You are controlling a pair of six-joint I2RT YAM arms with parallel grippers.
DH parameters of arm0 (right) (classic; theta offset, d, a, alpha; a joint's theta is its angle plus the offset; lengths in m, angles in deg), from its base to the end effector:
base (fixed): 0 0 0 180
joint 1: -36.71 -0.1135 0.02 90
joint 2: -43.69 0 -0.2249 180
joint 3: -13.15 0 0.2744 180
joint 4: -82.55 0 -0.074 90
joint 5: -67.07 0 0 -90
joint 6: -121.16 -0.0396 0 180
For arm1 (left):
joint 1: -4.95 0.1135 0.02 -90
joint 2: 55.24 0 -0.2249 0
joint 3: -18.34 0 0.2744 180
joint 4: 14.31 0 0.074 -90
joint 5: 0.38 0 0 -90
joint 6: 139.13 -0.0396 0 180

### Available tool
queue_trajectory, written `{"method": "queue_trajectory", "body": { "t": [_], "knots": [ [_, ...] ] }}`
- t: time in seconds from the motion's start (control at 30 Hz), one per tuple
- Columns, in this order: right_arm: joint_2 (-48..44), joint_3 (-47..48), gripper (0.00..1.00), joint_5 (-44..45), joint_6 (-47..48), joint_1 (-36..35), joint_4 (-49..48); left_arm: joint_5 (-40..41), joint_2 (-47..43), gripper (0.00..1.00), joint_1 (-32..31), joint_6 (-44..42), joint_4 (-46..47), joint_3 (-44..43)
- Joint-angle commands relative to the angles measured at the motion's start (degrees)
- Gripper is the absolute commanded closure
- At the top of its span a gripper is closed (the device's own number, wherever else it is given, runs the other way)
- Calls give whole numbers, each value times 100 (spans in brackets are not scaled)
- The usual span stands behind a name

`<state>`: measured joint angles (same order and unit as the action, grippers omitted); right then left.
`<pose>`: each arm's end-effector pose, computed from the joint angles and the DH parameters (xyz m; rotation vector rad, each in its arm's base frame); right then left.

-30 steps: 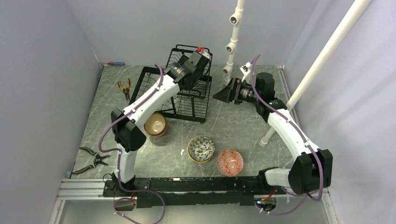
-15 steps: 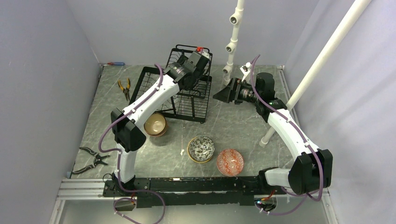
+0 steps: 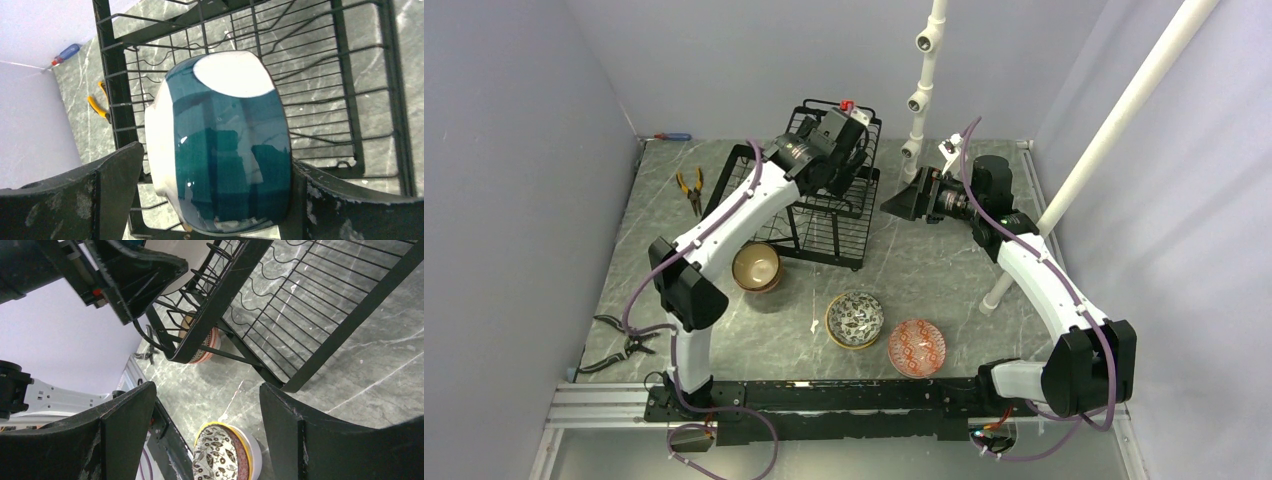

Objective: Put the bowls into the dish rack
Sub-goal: Turn the bowl upside down on the dish rack.

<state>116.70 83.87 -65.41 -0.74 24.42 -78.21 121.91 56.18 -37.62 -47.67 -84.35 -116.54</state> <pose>0.3113 0.0952 0.2797 -0.1783 2.0341 1.2162 0.3293 -0.2738 0.3540 0.5424 2.1787 0.2657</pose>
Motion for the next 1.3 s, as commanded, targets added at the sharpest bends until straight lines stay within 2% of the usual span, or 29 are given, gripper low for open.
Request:
{"method": "queue_trajectory", "body": {
  "t": [0.0,0.4,0.53,0.77,0.97,1.27],
  "knots": [
    [-112,37,20,-6,70,33,-159,-407,-489,6,-76,212,-156,-26],
    [-121,63,20,28,128,43,-71,-1049,-659,6,-79,331,-6,8],
    [-153,54,20,37,139,41,-60,-1218,-666,10,-72,378,-8,56],
    [-173,89,20,56,187,52,-8,-1726,-853,7,-69,463,96,184],
    [-174,79,20,38,184,51,-22,-1708,-963,12,-76,383,69,296],
    [-156,106,20,38,201,52,-1,-1381,-1191,26,-72,180,7,607]
  ]
}}
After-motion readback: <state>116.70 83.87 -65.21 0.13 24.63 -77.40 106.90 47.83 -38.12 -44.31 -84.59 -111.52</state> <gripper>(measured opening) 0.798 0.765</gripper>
